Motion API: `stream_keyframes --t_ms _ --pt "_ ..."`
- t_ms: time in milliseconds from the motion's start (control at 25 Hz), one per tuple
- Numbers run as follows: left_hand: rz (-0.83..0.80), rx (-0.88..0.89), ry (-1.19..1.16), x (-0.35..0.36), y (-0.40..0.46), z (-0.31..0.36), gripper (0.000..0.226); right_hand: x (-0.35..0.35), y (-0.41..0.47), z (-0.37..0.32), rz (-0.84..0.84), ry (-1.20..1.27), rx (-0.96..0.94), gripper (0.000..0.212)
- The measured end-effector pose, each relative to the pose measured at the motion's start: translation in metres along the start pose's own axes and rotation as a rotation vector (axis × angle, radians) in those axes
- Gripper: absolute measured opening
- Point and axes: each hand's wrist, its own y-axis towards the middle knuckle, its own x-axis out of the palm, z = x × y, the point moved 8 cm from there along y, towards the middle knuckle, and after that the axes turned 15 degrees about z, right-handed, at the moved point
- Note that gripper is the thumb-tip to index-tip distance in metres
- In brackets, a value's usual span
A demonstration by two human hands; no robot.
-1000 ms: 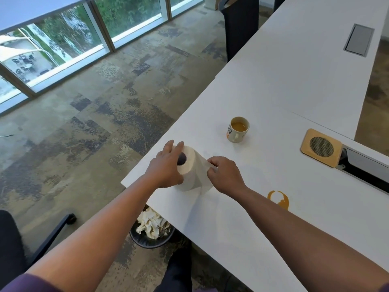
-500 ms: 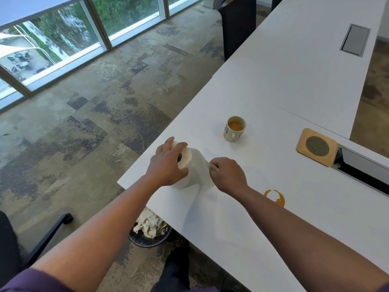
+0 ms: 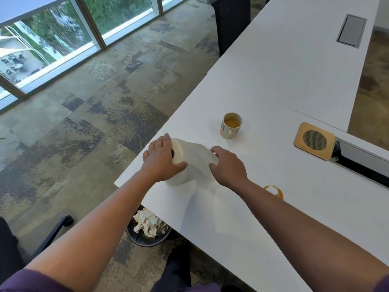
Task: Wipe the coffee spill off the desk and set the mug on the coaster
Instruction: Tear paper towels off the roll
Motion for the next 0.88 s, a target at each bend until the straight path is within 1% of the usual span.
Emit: stream_keyframes --t_ms 80,200,320,400,480,520,600,640,680,720,800,880 --pt "-0.035 0.051 0.037 -0.001 0.001 0.004 0.108 0.000 0.002 0.003 -0.009 -0.005 0.019 0.033" --pt "-0.137 0.110 0.093 -0.004 0.005 0.009 0.100 -0.002 0.001 0.010 -0.034 -0.040 0.049 0.038" --pt "-0.185 0.133 0.125 -0.007 0.009 0.010 0.099 -0.004 0.000 0.014 -0.083 -0.099 0.071 0.042" --pt "-0.190 0.154 0.111 -0.007 0.009 0.009 0.099 -0.005 0.001 0.016 -0.086 -0.113 0.084 0.039" --pt "-0.170 0.195 0.067 -0.005 0.010 0.010 0.089 -0.007 0.003 0.015 -0.062 -0.090 0.078 0.043" --pt "-0.139 0.216 0.033 -0.005 0.010 0.010 0.080 -0.008 0.005 0.013 -0.050 -0.068 0.072 0.050" --pt "-0.039 0.240 -0.035 -0.007 0.011 0.010 0.065 -0.010 0.007 0.008 -0.035 -0.032 0.053 0.065" --pt "0.011 0.248 -0.061 -0.008 0.011 0.009 0.062 -0.010 0.009 0.005 -0.029 -0.025 0.039 0.065" --pt "0.046 0.255 -0.077 -0.009 0.011 0.008 0.064 -0.010 0.010 0.002 -0.024 -0.023 0.024 0.059" --pt "0.061 0.258 -0.083 -0.008 0.012 0.007 0.070 -0.009 0.011 0.001 -0.023 -0.021 0.013 0.048" --pt "0.052 0.249 -0.079 -0.007 0.013 0.004 0.082 -0.007 0.012 0.002 -0.029 -0.003 0.018 0.024" --pt "0.022 0.216 -0.079 -0.007 0.015 0.000 0.084 -0.005 0.012 0.005 -0.041 0.016 0.046 0.011"
